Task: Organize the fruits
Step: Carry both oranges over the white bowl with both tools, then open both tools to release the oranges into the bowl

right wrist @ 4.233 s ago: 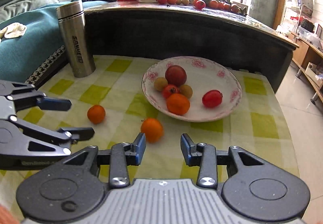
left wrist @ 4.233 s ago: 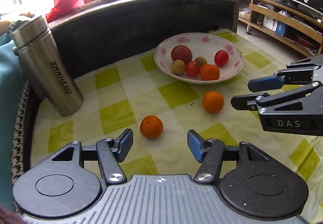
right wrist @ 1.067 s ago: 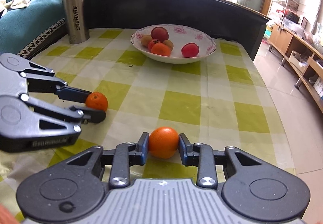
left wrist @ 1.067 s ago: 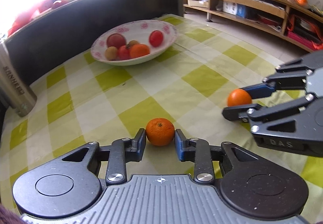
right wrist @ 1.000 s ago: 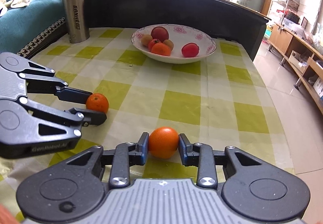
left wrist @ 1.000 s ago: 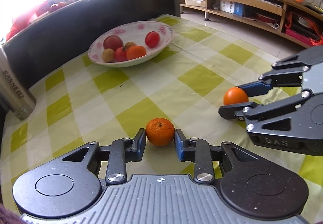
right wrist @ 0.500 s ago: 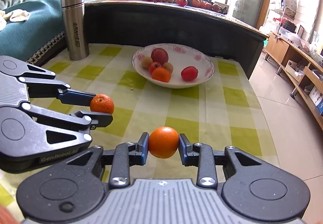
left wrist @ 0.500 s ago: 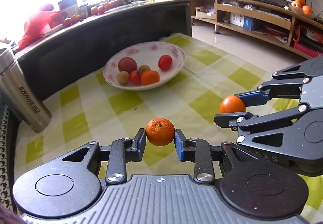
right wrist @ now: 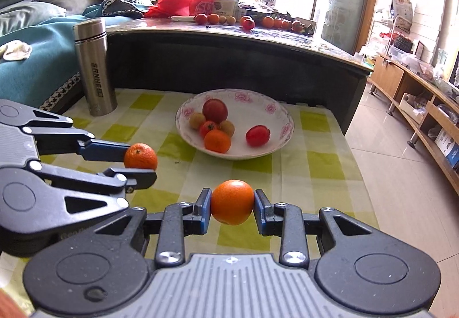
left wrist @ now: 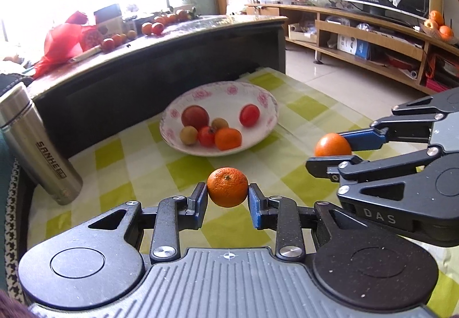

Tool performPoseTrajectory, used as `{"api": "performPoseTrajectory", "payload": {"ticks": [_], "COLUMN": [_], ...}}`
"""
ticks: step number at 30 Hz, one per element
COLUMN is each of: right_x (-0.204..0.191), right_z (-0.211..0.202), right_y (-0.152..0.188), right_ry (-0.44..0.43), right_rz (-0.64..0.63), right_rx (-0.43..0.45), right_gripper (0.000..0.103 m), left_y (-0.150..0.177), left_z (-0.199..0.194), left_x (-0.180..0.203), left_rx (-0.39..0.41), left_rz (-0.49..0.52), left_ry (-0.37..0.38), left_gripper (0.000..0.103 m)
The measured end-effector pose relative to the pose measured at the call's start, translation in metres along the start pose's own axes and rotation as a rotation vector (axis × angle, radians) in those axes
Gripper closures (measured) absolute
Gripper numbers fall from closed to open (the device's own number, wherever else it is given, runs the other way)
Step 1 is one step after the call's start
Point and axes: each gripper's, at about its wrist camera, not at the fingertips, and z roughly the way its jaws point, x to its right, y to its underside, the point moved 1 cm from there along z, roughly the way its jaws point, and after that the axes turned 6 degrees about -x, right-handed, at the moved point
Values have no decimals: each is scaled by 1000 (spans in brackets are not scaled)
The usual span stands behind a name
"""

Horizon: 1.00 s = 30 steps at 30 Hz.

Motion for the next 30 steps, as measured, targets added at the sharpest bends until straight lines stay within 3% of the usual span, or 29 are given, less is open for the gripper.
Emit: {"api": "performPoseTrajectory", "payload": {"ticks": [17, 30], "right_x": [35, 63], "right_z": [51, 114], "right_y": [-64, -99], "right_ry": [17, 21], "right_rz": [36, 46], "right_rx": [32, 24], "right_gripper": [66, 66], "left_y": [-69, -97], "left_z": [39, 103], "left_x": [-18, -27], "left_rx": [66, 33], "left_rz": [19, 51], "left_ry": [-33, -36], "left_gripper": [64, 64]}}
